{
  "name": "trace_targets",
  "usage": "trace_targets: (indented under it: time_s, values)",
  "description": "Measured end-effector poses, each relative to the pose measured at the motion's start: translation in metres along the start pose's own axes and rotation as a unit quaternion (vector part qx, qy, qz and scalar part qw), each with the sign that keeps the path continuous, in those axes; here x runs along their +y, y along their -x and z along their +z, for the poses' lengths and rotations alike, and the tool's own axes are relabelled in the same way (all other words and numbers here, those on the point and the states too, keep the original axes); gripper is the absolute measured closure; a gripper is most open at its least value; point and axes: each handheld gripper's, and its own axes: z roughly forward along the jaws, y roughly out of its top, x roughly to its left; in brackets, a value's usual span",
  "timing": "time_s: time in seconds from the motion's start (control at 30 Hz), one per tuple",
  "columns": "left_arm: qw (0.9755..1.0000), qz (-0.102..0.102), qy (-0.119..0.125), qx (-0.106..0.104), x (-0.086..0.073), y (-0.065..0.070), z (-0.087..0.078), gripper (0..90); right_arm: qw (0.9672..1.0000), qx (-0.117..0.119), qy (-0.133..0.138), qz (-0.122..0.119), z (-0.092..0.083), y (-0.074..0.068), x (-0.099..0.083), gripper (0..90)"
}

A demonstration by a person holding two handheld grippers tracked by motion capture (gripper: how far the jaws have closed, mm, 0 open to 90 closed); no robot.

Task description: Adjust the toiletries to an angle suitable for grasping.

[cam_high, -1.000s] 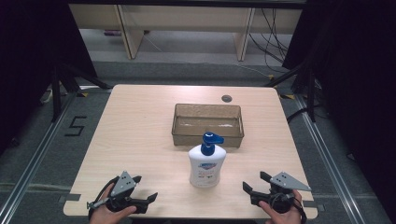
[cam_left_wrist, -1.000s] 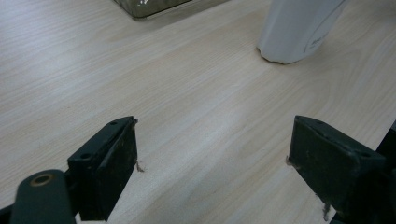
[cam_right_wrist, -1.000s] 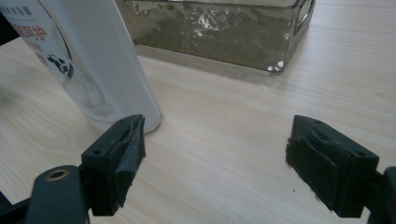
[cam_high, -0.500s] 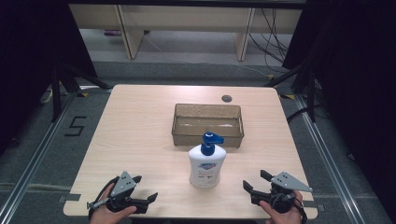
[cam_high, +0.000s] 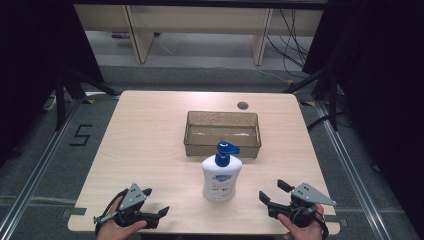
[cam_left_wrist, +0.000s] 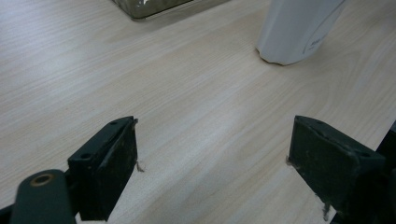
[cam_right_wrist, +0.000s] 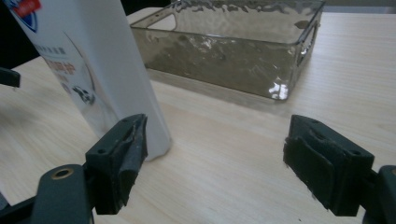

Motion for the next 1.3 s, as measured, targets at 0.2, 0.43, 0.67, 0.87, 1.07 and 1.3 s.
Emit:
trace_targets:
  time_s: [0.2,0.43,0.67,0.87,1.07,1.3]
  values:
    - [1.0,-0.002,0.002,0.0,0.0,0.0,0.0,15.0,0.9998,0.013,0.01,-0.008,-0.003,-0.003,0.008,21.2]
    - [0.9999,-0.015,0.006,0.001,0.0,0.001,0.002,15.0,0.9992,0.023,0.027,-0.018,-0.012,-0.011,0.024,18.4]
    - [1.0,-0.006,-0.004,0.005,0.0,0.0,0.001,15.0,0.9967,0.05,0.054,-0.035,-0.015,-0.025,0.043,15.3]
    - [0.9998,-0.018,0.007,0.007,0.0,0.0,0.001,15.1,0.9941,0.071,0.063,-0.052,-0.015,-0.04,0.06,15.6]
    - [0.9997,-0.02,0.009,0.008,0.0,0.0,0.0,15.2,0.9906,0.094,0.074,-0.067,-0.008,-0.054,0.077,18.9]
    - [0.9997,-0.023,0.011,0.007,0.0,0.0,0.0,15.2,0.9893,0.096,0.075,-0.079,-0.003,-0.057,0.084,21.2]
